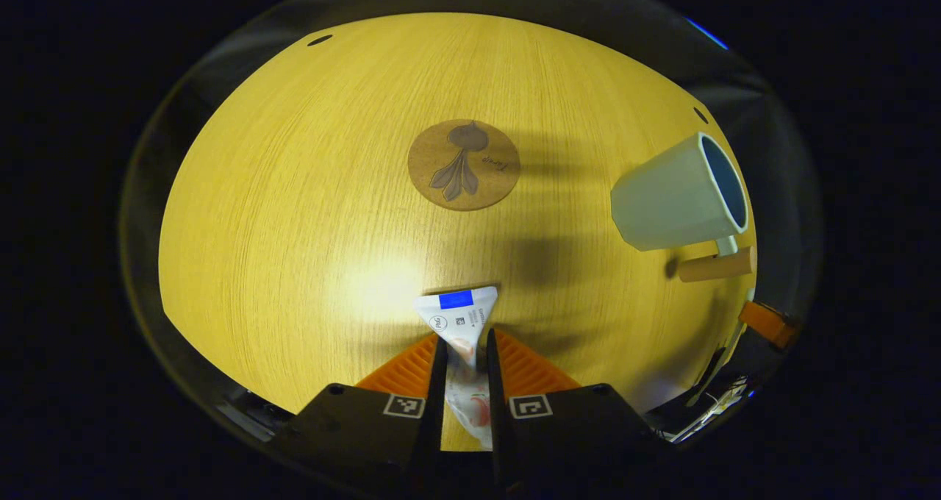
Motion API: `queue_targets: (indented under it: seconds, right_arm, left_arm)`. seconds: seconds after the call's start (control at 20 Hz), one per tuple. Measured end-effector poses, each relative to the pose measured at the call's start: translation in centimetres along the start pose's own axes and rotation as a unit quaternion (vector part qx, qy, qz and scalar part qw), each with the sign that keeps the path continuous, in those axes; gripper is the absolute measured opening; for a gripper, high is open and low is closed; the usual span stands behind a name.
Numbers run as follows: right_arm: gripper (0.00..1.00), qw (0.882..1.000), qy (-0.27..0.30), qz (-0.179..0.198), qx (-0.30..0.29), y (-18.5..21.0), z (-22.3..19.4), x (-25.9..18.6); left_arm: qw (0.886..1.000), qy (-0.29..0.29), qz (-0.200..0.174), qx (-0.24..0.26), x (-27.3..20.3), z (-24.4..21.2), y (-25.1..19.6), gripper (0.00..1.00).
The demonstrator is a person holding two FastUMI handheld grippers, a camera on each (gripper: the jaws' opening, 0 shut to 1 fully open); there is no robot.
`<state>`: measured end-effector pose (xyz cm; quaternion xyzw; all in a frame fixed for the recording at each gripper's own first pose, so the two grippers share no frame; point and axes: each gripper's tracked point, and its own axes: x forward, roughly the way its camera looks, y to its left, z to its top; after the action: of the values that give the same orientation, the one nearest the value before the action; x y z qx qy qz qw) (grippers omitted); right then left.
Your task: Put the toothbrush and toothpaste on the desktop into the cup, then pick up the cup and place it on the coaster on the desktop.
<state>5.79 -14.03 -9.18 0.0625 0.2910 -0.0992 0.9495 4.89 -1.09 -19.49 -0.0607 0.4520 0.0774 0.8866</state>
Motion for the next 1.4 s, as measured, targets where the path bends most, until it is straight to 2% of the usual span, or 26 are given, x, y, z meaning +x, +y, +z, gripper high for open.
queue_targets:
  seconds: [0.05,0.15,0.2,0.35,0.6,0.7,0.8,0.9,1.05,1.25,1.4]
  right_arm:
    - [0.07,1.0,-0.002,0.002,-0.001,-0.1,0.4,0.1]
    - [0.07,1.0,-0.007,0.008,-0.006,-0.1,1.2,0.2]
    - [0.07,1.0,-0.012,0.012,-0.01,0.0,1.7,0.2]
    - [0.07,0.999,-0.03,0.025,-0.019,0.8,3.3,0.2]
    - [0.07,0.994,-0.092,0.058,-0.004,2.8,7.9,-1.1]
    - [0.07,0.99,-0.122,0.07,0.002,3.3,9.9,-2.0]
    - [0.07,0.984,-0.149,0.099,0.005,4.7,11.5,-3.6]
    - [0.07,0.972,-0.183,0.148,0.013,6.9,13.6,-5.6]
    - [0.07,0.943,-0.244,0.226,0.027,10.5,16.8,-8.9]
    - [0.07,0.894,-0.359,0.267,-0.023,11.6,20.2,-12.8]
    - [0.07,0.87,-0.408,0.274,-0.034,12.0,22.8,-12.2]
  left_arm:
    - [1.0,0.002,0.002,0.0,0.0,-0.1,0.1,0.27]
    - [1.0,-0.001,0.007,0.0,0.2,-0.1,0.3,0.22]
    - [1.0,-0.005,0.009,0.007,0.1,-0.1,0.4,0.17]
    - [1.0,-0.018,0.016,0.007,0.0,0.1,0.1,0.11]
    - [0.995,-0.081,-0.047,-0.04,-0.9,1.1,-0.1,0.04]
    - [0.988,-0.11,-0.082,-0.078,-1.6,2.0,-0.5,0.02]
    - [0.976,-0.143,-0.117,-0.112,-3.0,3.4,-1.1,0.02]
    - [0.968,-0.17,-0.138,-0.125,-4.4,5.0,-1.2,0.02]
    - [0.957,-0.21,-0.153,-0.128,-6.7,6.1,-1.1,0.01]
    - [0.945,-0.268,-0.144,-0.122,-9.6,7.7,-0.5,0.02]
    - [0.936,-0.305,-0.13,-0.116,-11.3,8.1,0.1,0.01]
